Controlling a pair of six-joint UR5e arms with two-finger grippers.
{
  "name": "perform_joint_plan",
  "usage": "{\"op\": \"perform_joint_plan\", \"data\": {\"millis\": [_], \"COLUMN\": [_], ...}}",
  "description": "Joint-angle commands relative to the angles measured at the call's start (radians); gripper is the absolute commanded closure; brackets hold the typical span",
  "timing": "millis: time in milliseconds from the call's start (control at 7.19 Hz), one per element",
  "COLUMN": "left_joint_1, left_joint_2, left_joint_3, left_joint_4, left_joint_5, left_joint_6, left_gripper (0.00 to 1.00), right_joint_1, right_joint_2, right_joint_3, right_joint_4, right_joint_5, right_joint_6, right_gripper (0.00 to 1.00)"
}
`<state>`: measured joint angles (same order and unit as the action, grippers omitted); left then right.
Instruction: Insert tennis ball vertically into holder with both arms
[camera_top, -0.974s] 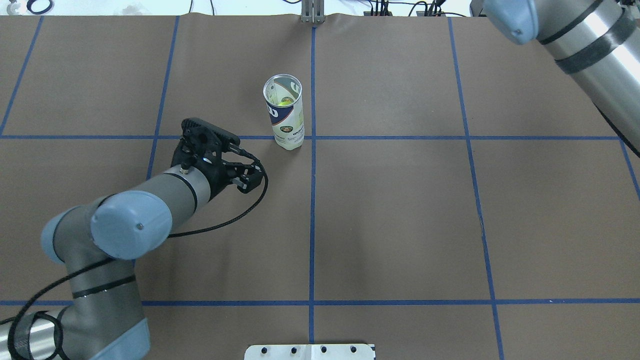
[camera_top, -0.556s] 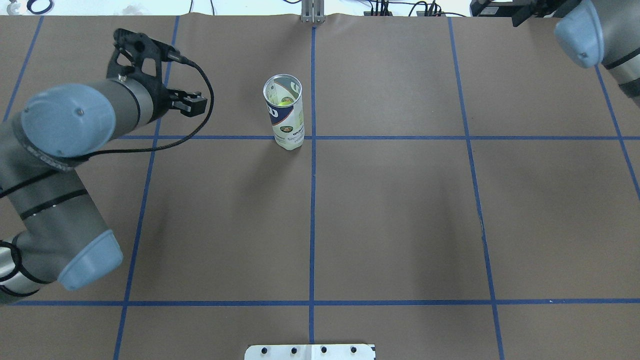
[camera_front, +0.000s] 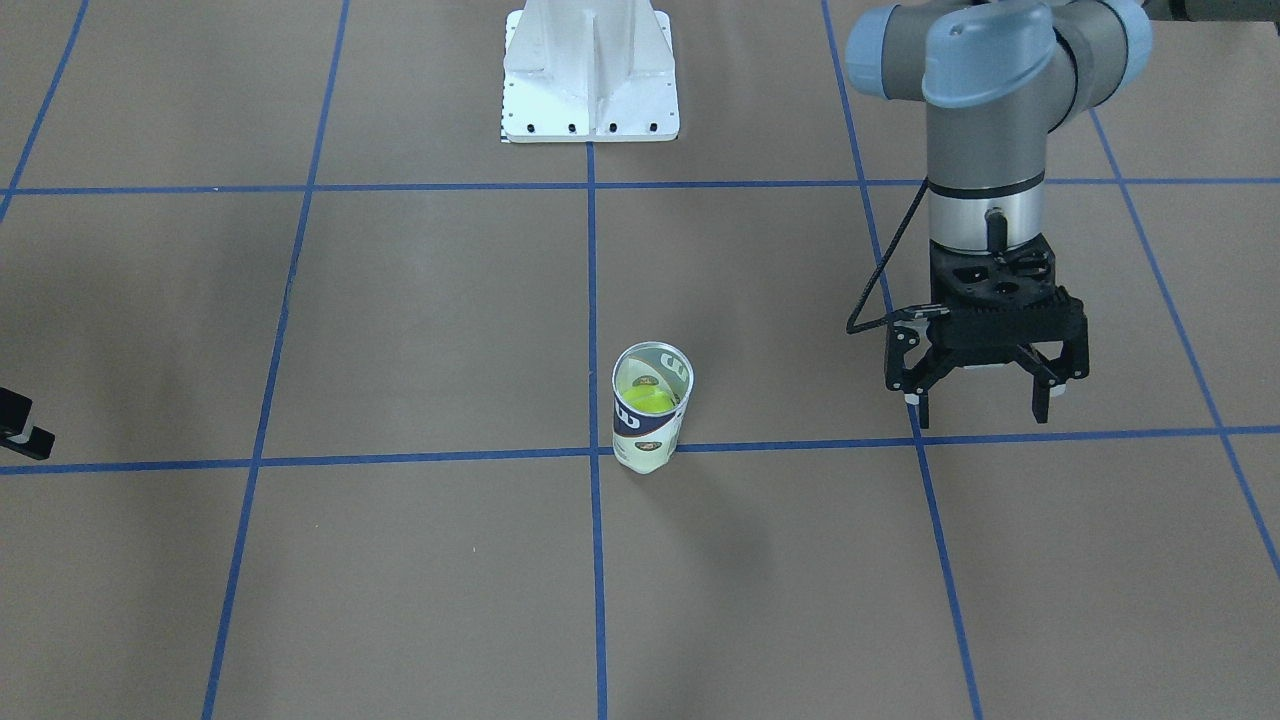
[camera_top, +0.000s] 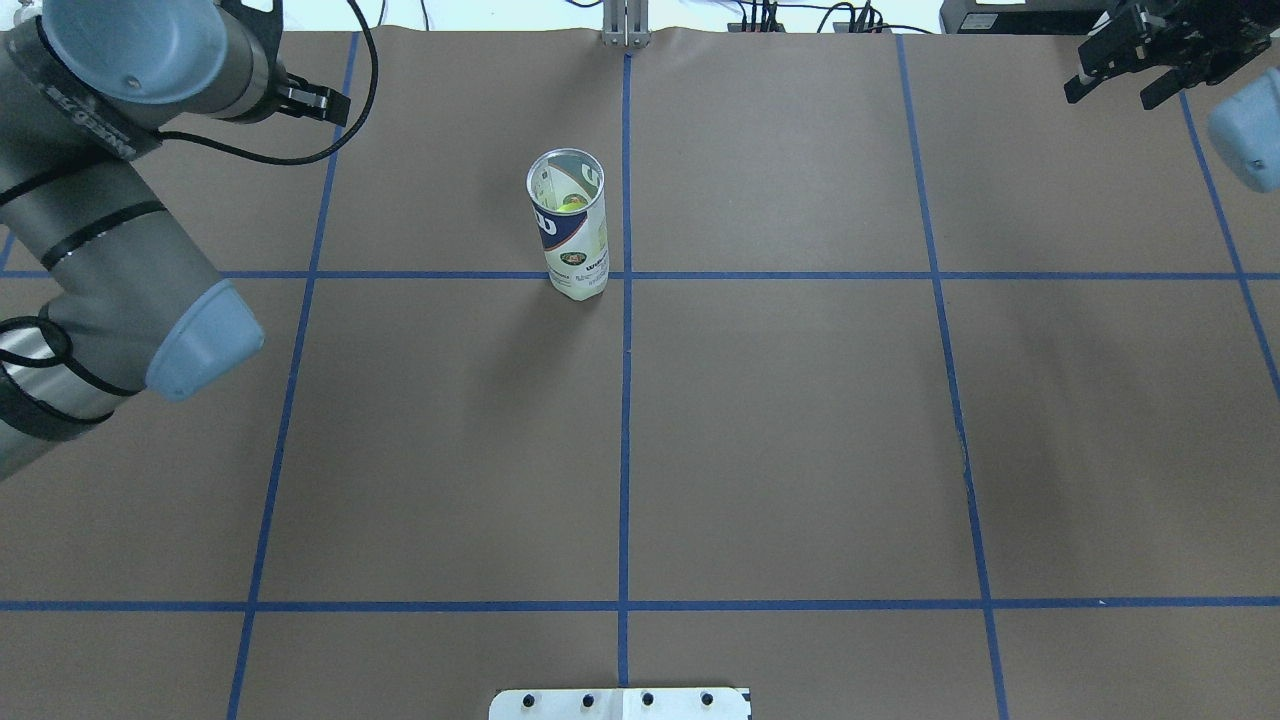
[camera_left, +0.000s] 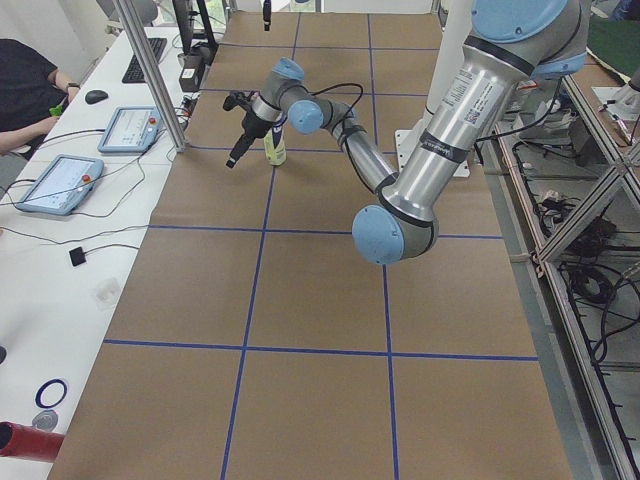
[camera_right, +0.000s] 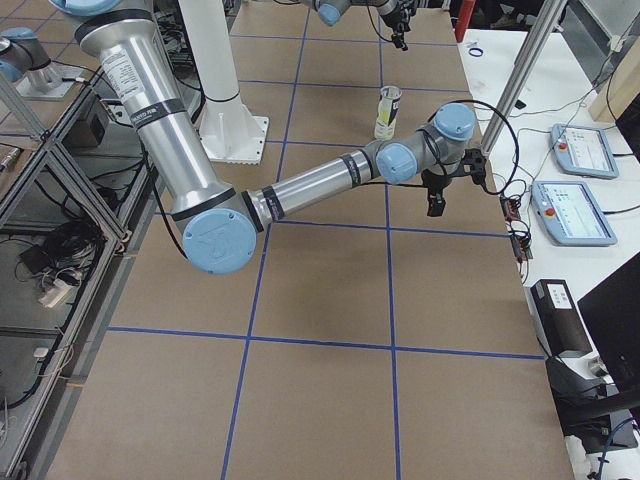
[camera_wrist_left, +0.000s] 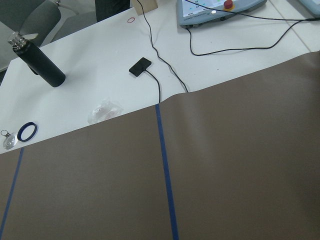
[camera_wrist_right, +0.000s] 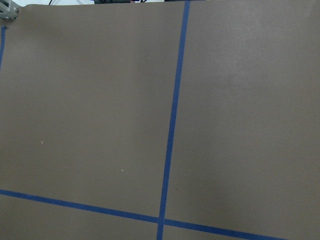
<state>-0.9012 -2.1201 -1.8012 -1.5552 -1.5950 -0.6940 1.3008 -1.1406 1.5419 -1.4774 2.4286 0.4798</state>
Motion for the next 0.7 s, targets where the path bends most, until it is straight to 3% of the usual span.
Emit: {"op": "perform_joint_plan", "data": {"millis": [0, 139, 278, 556], "left_joint_1": [-0.207, -0.276, -0.356, -0.451], "left_joint_2": [0.024, 0.09, 0.145, 0.219], "left_joint_3": [0.008, -0.001, 0.014, 0.113], "left_joint_4": [0.093, 0.2, 0.242, 0.227], "left_joint_5": [-0.507, -0.573, -0.576, -0.582], "left_joint_6": [0.153, 0.395, 0.611, 0.698], "left_gripper": [0.0, 0.0, 0.0, 0.0], "right_joint_1": [0.002, 0.0, 0.0, 0.032], "right_joint_2": [-0.066, -0.091, -0.099, -0.17], "right_joint_3": [0.0, -0.003, -0.009, 0.001], "right_joint_4": [0.012, 0.02, 0.052, 0.052], "right_joint_5": [-0.016, -0.046, -0.112, -0.138], "right_joint_6": [-0.004, -0.01, -0.017, -0.106], "right_gripper": [0.01, 0.01, 0.01, 0.01]}}
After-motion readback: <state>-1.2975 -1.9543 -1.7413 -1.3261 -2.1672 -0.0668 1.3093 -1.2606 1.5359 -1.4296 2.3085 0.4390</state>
